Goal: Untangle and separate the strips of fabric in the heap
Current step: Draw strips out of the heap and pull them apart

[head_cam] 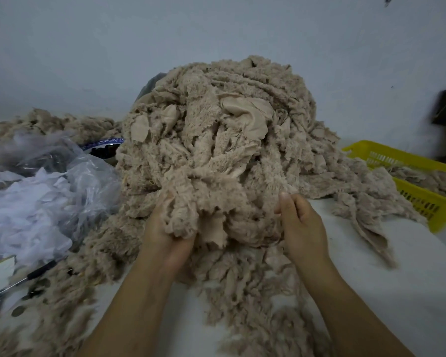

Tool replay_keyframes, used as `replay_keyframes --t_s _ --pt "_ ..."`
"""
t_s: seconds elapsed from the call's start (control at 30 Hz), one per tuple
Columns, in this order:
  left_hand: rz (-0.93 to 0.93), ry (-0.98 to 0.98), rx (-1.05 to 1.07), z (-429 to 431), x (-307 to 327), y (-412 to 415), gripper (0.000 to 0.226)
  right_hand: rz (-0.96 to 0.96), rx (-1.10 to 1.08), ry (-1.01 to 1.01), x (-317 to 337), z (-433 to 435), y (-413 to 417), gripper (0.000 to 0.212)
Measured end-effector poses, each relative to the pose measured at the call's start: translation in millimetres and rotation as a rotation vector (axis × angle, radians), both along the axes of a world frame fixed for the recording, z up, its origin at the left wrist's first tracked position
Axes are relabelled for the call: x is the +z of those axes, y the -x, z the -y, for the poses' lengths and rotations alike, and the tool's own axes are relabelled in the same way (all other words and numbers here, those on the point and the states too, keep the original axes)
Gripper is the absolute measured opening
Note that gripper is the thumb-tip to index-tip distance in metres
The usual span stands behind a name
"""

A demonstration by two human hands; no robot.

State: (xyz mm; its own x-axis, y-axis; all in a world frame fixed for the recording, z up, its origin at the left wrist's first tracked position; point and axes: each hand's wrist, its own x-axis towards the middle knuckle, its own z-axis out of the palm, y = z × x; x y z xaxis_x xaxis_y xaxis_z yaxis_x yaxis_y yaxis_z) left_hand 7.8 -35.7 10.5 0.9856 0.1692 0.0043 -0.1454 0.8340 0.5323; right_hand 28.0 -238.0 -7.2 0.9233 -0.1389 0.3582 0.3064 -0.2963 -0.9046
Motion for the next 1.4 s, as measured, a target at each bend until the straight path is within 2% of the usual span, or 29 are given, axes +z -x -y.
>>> replay_keyframes --t_s 0.07,0.13,0.2,0.27,0.3,0.37,0.5,0.6,0.67,0.77,0.83,0.87,0.93,0.97,1.03,1.1,1.17,1.23,1.27,1.33,1.37,1.4 --pt "0.014 0.062 -0.024 3 -3 -1 0.04 -0.015 0.109 -0.042 0 -2 5 0.044" --pt "0.021 0.037 -0.046 8 -4 -1 0.052 -0.035 0.292 -0.039 -1 -9 10 0.045" --pt "0.044 -0.018 -0.095 14 -3 1 0.037 -0.085 0.46 0.017 -5 -21 15 0.04" --pt "0.038 -0.027 -0.141 20 0 5 0.02 -0.114 0.539 0.109 -11 -32 19 0.023" --pt "0.026 0.0 -0.148 20 1 6 0.012 -0.098 0.523 0.177 -13 -35 19 0.012" --pt "0.017 0.058 -0.13 16 -2 4 0.015 -0.054 0.461 0.239 -14 -34 16 0.024" --pt "0.022 0.208 -0.025 3 -4 -2 0.035 -0.044 0.433 0.094 -7 -21 11 0.038" --pt "-0.012 0.191 0.046 -3 -5 -6 0.041 -0.031 0.415 0.033 -4 -18 11 0.039" --pt "-0.037 0.166 0.085 -12 -4 -8 0.049 -0.088 0.367 -0.085 -2 -15 9 0.04" --pt "-0.046 0.144 0.091 -16 -2 -8 0.039 -0.146 0.311 -0.173 3 -5 8 0.056" --pt "-0.031 0.061 0.042 -5 -1 -5 0.03 0.002 0.356 -0.108 6 -8 13 0.074" --pt "-0.015 0.002 0.008 2 -1 -2 0.027 0.101 0.369 -0.08 8 -11 16 0.075" --pt "0.027 -0.17 -0.047 13 -2 2 0.023 0.226 0.353 0.004 6 -17 17 0.062" --pt "0.051 -0.265 -0.061 17 -1 4 0.021 0.204 0.36 0.055 7 -21 18 0.053" --pt "0.078 -0.525 -0.059 24 -5 3 0.03 0.016 0.476 0.099 4 -27 20 0.034" --pt "0.087 -0.773 -0.057 32 -9 4 0.024 -0.006 0.529 0.156 -4 -31 22 0.01" --pt "0.074 -0.817 -0.101 35 -12 5 0.019 0.015 0.524 0.161 -4 -31 21 0.021" --pt "0.107 -0.787 -0.093 34 -10 7 0.027 -0.057 0.4 -0.029 6 -25 15 0.032" --pt "0.122 -0.839 -0.023 33 -10 7 0.031 -0.088 0.318 -0.242 12 -17 10 0.033" --pt "0.129 -0.995 0.213 28 -12 6 0.023 -0.079 0.297 -0.841 23 4 -3 0.026" --pt "0.101 -1.049 0.326 26 -12 5 0.014 -0.078 0.269 -1.013 24 11 -7 0.046" --pt "0.06 -1.085 0.419 24 -13 3 0.009 -0.12 0.249 -1.056 24 16 -9 0.06"
